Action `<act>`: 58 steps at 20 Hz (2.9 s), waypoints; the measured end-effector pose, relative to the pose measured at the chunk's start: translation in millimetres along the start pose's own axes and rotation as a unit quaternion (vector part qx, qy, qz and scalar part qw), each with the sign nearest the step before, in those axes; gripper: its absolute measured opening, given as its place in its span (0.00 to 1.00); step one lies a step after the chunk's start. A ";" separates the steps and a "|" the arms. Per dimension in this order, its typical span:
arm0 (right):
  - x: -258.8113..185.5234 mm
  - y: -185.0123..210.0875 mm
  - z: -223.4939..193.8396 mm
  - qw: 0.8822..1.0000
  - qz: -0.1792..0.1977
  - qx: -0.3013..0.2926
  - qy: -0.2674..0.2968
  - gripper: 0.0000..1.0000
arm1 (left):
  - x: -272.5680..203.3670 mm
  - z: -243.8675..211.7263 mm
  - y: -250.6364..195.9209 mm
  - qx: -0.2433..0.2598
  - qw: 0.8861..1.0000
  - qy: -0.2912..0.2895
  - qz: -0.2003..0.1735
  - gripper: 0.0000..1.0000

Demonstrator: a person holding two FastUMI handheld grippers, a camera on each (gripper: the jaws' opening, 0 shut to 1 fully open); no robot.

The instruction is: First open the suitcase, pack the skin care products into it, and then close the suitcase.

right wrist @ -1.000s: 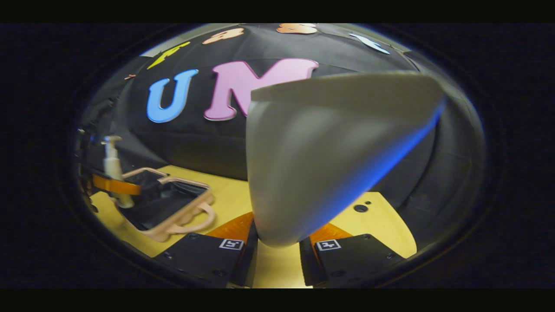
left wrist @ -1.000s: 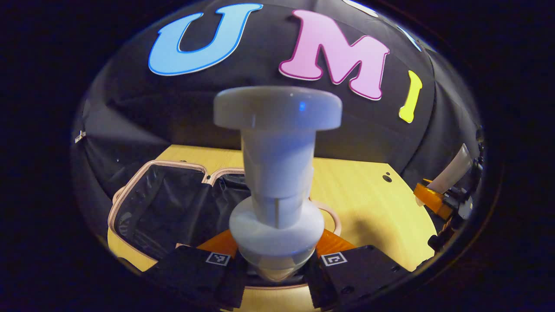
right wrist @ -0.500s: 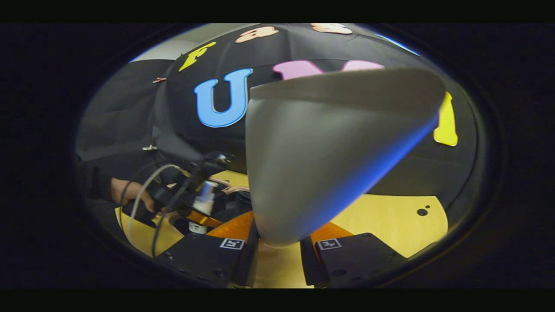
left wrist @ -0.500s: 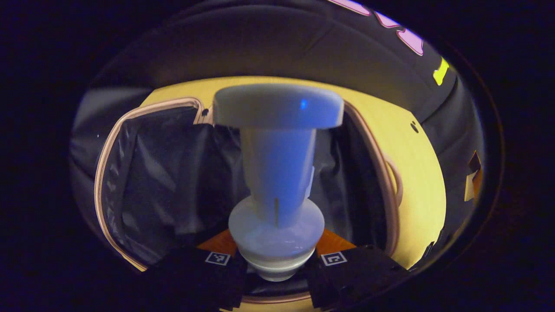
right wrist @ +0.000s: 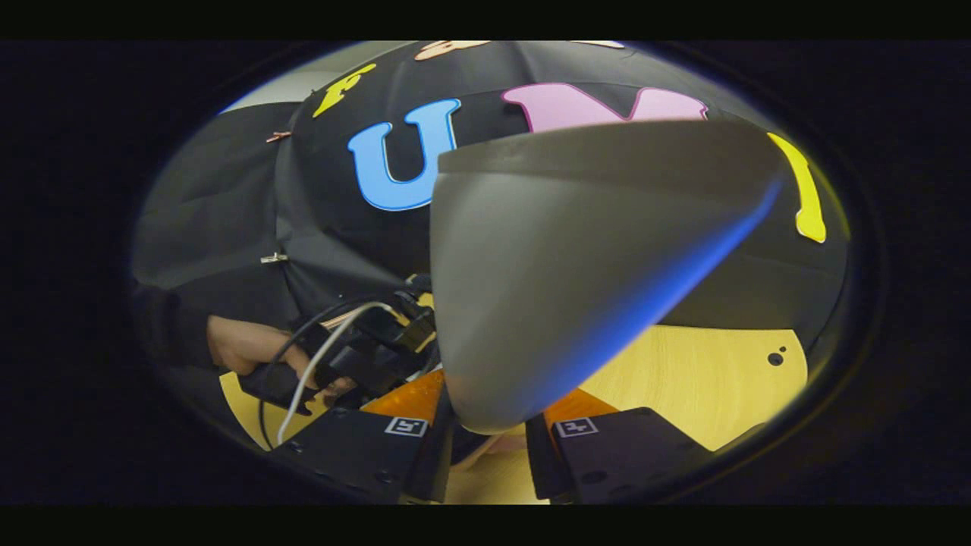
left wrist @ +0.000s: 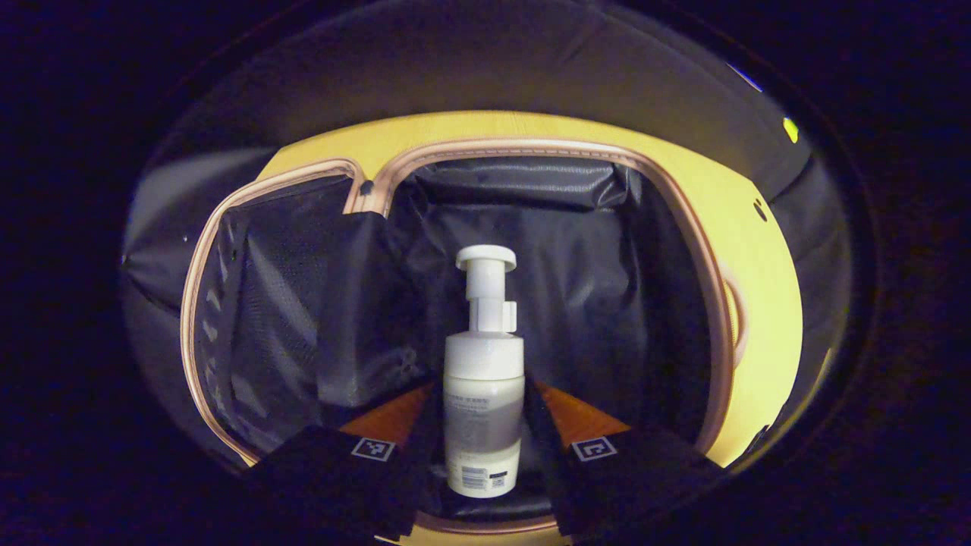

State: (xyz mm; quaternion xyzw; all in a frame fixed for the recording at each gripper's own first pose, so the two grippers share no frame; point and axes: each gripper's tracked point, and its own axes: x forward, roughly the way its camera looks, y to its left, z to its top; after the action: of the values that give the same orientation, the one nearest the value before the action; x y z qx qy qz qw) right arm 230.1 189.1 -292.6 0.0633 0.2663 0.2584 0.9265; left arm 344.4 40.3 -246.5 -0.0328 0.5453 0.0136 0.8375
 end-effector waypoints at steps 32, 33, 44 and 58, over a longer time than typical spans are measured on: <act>92.8 51.4 -149.1 0.926 -0.111 0.183 0.312 0.64 | -237.3 -74.4 125.0 -0.109 0.945 -0.296 0.090 0.78; 90.5 53.1 -142.2 0.933 -0.102 0.174 0.300 0.64 | -232.3 -67.3 137.8 -0.108 0.944 -0.300 0.091 0.80; 2.9 78.0 -53.9 0.978 -0.039 0.120 0.167 0.65 | -112.6 -8.4 333.2 -0.133 0.949 -0.244 0.153 0.96; -120.6 -9.7 -66.8 0.975 -0.125 0.121 0.136 0.96 | -9.4 9.6 361.5 -0.098 0.984 -0.115 0.094 0.81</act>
State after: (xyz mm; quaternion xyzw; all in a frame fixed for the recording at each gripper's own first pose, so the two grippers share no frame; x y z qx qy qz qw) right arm 111.9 117.6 -296.3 0.1058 0.4246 0.1128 0.8921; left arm 328.1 401.7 -248.4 -0.0617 0.4419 0.1500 0.8823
